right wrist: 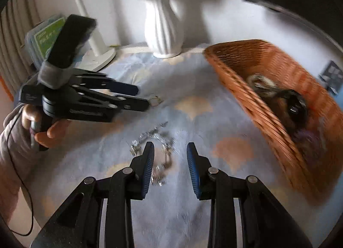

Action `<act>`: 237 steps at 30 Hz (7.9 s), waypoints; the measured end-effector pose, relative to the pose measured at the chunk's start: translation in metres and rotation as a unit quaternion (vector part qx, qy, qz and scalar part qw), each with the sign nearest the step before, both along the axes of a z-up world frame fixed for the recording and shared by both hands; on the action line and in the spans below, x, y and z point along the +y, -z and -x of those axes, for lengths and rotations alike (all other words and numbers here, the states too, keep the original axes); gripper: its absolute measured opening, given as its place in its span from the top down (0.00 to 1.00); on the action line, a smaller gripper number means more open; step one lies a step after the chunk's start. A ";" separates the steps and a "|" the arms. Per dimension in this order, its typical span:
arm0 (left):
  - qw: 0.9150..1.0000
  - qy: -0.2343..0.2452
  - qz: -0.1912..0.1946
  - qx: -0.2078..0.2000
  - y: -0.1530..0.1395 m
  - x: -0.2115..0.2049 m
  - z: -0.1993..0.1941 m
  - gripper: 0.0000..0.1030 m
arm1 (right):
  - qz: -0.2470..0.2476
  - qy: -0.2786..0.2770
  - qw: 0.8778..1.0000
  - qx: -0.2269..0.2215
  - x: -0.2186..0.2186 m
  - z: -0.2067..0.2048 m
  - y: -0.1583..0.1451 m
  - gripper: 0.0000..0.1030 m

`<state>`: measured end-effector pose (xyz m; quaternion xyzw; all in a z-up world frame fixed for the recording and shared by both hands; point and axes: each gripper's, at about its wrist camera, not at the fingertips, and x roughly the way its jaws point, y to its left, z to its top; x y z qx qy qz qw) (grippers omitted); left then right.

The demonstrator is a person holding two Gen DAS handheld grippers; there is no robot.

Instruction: Organize jewelry

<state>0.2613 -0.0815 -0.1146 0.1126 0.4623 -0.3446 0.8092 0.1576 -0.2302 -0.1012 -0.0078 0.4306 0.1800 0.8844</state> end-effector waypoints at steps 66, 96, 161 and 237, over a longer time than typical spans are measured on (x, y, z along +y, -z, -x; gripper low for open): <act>0.997 0.007 0.065 0.030 0.007 0.003 -0.009 0.58 | -0.060 -0.045 0.997 -0.027 -0.018 -0.017 0.010 0.90; 0.999 0.005 0.041 0.004 -0.028 -0.007 0.012 0.73 | -0.103 -0.012 0.989 -0.102 -0.060 0.045 -0.081 0.90; 0.986 0.031 0.160 0.019 -0.048 -0.132 -0.069 0.98 | -0.089 0.094 0.986 -0.106 -0.160 -0.033 -0.076 0.90; 0.958 -0.195 0.005 -0.212 -0.102 0.008 0.224 0.30 | 0.037 0.319 0.939 -0.124 -0.035 0.158 -0.101 0.40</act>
